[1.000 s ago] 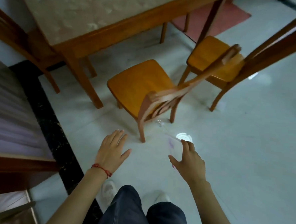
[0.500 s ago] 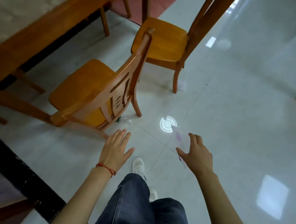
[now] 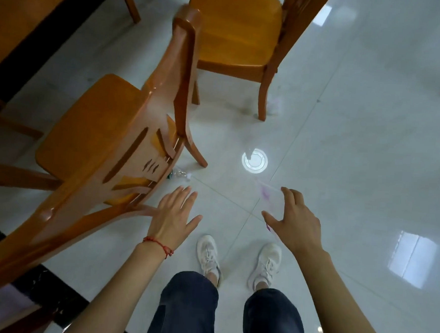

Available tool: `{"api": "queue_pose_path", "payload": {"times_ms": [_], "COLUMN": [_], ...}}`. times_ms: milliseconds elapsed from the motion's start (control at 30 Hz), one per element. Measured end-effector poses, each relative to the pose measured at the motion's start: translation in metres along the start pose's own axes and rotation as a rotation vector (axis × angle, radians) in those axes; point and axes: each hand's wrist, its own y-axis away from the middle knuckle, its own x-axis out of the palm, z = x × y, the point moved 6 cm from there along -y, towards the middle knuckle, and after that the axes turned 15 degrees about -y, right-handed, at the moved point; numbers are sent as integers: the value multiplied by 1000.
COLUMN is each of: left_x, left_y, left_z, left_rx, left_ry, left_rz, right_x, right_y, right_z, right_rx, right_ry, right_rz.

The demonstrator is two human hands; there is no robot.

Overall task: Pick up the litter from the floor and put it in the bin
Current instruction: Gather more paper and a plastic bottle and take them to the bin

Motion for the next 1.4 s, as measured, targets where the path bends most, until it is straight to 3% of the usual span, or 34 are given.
{"api": "queue_pose_path", "payload": {"times_ms": [400,600,900,1133,1400], "left_x": [186,317,472,527,548], "left_y": [-89,-135,-197,-226,-234], "left_z": [17,59,130,192,196], "left_rx": [-154,-365,-494,-662,-638], "left_ry": [3,1,5,11,42], "left_rz": [30,45,-66,-202,-238], "right_x": [127,226,370,423,429], "right_y": [-156,-234,-326,-354,-353], "right_z": [-77,-123,-169,-178,-185], "right_rx": [-109,-177,-282,-325,-291], "right_ry": [10,42,51,76,46], "right_rz": [86,122,115,91,37]}}
